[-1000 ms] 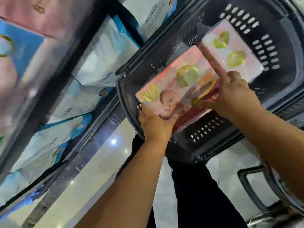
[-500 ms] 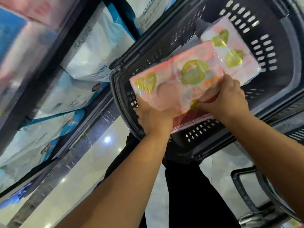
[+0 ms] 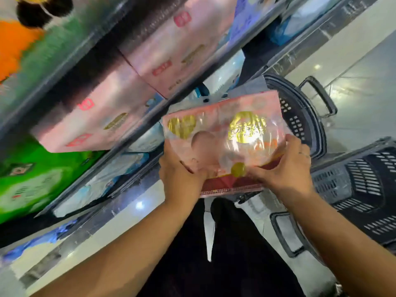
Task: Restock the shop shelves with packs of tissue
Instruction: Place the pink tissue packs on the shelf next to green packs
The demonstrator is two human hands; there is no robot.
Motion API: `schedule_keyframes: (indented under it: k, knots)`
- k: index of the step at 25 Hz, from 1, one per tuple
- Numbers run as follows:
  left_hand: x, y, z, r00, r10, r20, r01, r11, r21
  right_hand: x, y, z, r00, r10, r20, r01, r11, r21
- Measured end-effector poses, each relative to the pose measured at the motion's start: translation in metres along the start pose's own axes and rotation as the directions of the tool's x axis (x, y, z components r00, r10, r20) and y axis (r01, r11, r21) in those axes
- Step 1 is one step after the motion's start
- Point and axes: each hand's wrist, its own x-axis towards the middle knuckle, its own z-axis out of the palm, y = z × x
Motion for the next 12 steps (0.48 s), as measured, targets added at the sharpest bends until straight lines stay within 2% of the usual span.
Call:
schedule_keyframes:
  k: [3,8,12]
  knots:
    - [-0.037,0.023,-0.055,0.998,0.049,-0.038,-0.049,0.999,0.012,-0.034,-0.044,-0.037,0.990,-0.139,-0.017,0.140,0.985,0.099]
    - [-0.083,0.058,-0.132,0.980,0.192,-0.056,-0.186,0.978,0.090,-0.081,-0.092,-0.086,0.934,-0.353,-0.045,0.356,0.925,0.133]
    - [-0.107,0.092,-0.178,0.938,0.315,-0.145,-0.294,0.945,0.145,-0.111,-0.131,-0.120,0.870,-0.486,-0.080,0.488,0.873,0.011]
